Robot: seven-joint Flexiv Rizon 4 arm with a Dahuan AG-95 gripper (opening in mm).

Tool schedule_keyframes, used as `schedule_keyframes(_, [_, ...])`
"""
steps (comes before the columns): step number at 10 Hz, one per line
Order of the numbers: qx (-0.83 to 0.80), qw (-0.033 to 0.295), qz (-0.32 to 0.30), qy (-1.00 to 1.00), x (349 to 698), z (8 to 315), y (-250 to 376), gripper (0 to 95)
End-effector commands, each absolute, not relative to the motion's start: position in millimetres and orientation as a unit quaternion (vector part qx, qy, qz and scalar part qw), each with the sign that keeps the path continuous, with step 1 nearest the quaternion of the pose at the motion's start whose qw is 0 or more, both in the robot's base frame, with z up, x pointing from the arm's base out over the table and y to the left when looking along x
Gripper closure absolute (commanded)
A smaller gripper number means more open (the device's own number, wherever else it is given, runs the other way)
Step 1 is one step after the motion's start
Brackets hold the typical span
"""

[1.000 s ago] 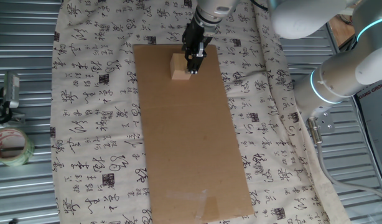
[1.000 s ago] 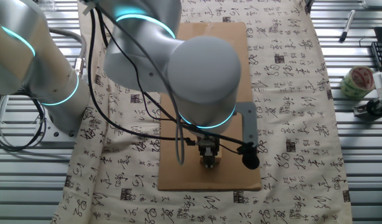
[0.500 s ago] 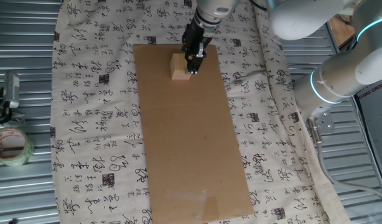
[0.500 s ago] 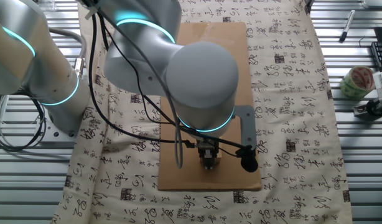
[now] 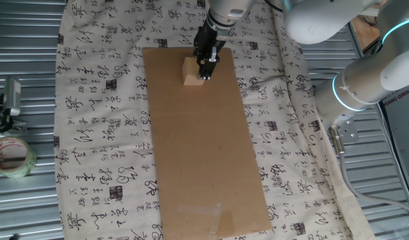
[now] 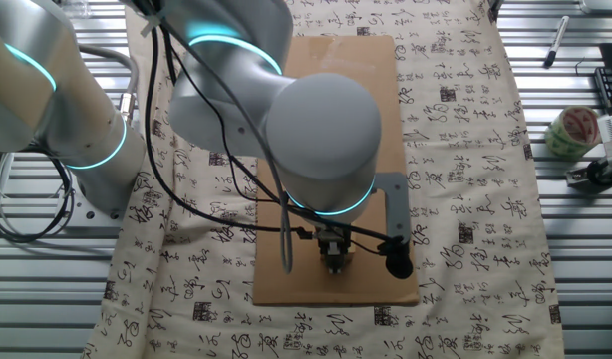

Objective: Hold a small block with the gripper and sweep it from left to right on the table

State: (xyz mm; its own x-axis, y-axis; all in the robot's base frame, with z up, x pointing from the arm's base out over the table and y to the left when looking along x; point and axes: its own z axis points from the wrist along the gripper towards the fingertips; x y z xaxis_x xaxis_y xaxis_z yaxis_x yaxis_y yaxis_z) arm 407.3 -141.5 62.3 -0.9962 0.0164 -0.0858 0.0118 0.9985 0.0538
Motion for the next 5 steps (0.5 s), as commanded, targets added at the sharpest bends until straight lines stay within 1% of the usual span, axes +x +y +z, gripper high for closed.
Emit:
schedule_keyframes(1, [0.008,0.042,0.026,0.999,407.8,61.1,-141.7,19.0])
schedule_keyframes(5, [0.01,0.042,0.024,0.999,410.2,55.0,-141.7,19.0])
